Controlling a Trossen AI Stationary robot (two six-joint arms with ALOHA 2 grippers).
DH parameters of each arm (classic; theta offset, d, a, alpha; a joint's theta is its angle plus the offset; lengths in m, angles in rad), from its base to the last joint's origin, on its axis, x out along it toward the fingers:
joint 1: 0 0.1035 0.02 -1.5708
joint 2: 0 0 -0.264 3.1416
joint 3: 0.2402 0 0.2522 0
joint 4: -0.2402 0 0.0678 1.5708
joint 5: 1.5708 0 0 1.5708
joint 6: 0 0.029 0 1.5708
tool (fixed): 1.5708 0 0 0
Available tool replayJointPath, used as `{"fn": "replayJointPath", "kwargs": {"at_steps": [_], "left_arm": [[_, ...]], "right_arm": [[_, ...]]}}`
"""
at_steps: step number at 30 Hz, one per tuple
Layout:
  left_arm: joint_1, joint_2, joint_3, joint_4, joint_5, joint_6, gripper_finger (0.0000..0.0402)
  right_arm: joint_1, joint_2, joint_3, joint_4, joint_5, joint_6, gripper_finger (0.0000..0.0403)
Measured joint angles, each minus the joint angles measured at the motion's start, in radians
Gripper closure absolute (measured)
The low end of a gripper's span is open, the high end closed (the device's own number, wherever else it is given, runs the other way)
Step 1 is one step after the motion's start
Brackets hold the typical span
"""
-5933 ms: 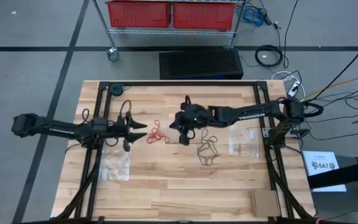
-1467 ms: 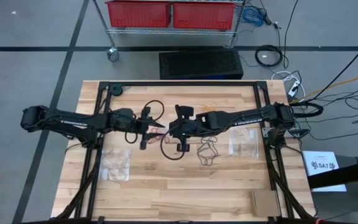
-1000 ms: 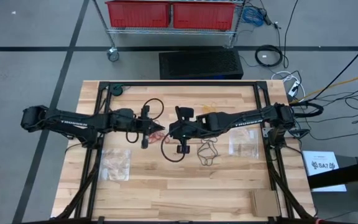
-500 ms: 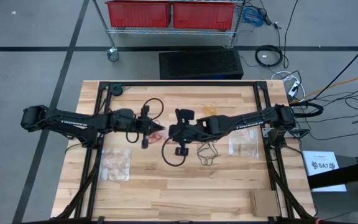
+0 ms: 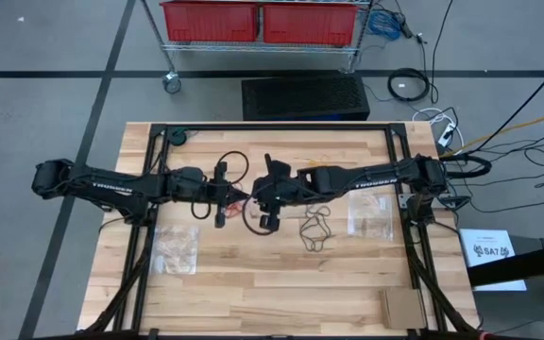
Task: Sort rubber bands
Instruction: Open the top right transparent zip bag
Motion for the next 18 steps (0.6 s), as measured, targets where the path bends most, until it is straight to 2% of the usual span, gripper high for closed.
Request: {"fn": "replayJointPath", "kwargs": {"at_steps": [9,18], "left_arm": [[0.0,0.0,0.0,0.004,-0.026,0.0,0.0401],[0.0,0.0,0.0,0.01,-0.026,0.0,0.0401]], "right_arm": [[-0.009,0.015,0.0,-0.001,-0.001,0.025,0.034],[-0.019,0.03,0.0,-0.006,0.0,0.034,0.0345]]}}
